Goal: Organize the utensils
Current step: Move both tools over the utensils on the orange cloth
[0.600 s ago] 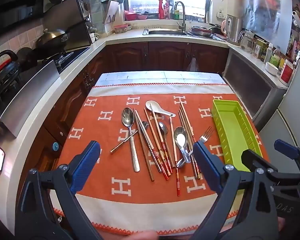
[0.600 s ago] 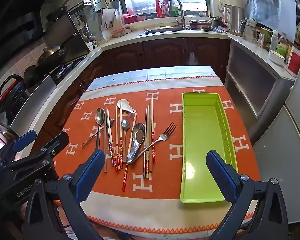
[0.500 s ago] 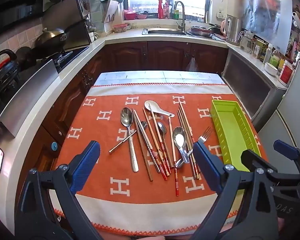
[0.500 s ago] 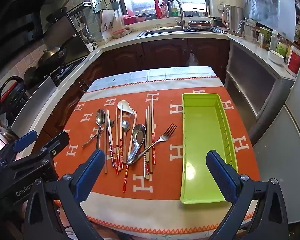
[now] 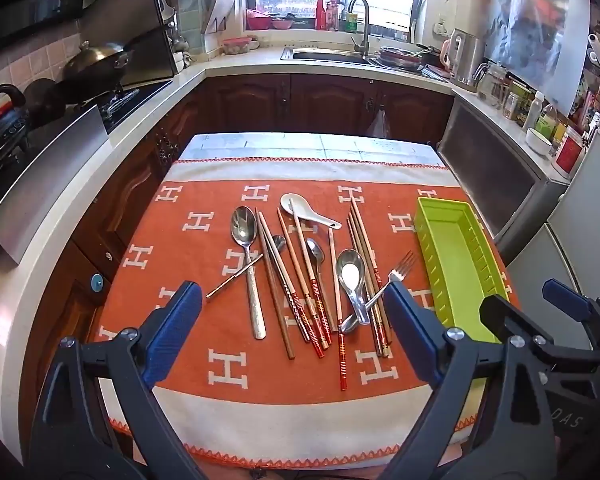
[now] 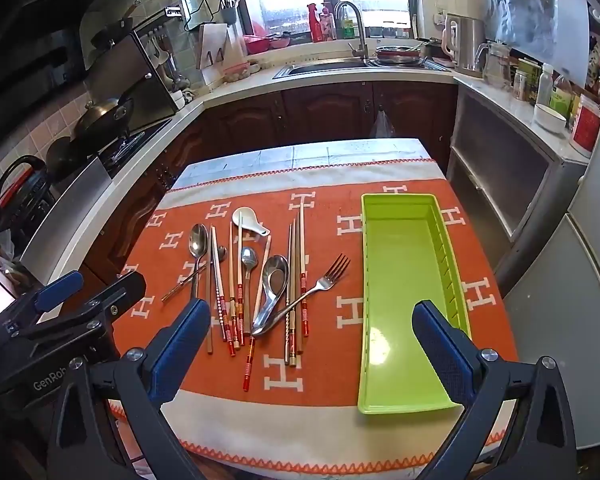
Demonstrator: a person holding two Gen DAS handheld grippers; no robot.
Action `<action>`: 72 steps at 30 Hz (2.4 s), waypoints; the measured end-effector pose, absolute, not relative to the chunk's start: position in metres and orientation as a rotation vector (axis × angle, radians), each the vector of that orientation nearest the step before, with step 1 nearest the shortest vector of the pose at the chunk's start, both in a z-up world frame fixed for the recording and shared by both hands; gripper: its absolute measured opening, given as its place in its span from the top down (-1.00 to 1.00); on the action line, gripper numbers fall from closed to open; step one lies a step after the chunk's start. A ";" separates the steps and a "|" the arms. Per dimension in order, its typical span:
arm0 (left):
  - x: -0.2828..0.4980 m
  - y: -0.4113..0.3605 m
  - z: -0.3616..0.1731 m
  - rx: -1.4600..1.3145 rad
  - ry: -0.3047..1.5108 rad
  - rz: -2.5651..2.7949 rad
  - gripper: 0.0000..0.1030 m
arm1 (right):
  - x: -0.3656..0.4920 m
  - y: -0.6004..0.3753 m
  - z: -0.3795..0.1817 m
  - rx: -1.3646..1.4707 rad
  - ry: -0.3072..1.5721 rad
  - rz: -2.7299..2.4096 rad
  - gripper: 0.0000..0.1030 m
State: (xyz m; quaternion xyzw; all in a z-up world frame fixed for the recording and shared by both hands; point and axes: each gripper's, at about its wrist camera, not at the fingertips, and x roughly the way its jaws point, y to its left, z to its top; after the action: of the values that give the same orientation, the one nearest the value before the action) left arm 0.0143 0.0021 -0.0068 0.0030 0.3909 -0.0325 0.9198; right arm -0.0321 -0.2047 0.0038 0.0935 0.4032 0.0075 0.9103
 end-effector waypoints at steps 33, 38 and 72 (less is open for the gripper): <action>0.008 0.005 -0.009 0.032 0.799 -0.043 -0.76 | -0.033 -0.197 -0.001 0.189 0.840 0.025 -0.98; 0.007 0.008 -0.011 0.028 0.806 -0.042 -0.76 | -0.033 -0.192 -0.002 0.179 0.846 0.025 -0.97; 0.025 0.030 -0.002 0.006 0.805 -0.047 -0.76 | -0.018 -0.177 0.009 0.113 0.855 -0.006 -0.97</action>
State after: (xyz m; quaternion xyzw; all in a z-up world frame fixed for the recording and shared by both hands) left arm 0.0253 0.0300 -0.0022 0.0030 0.3918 -0.0228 0.9198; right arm -0.0176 -0.1769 0.0093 0.0549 0.4145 -0.0027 0.9084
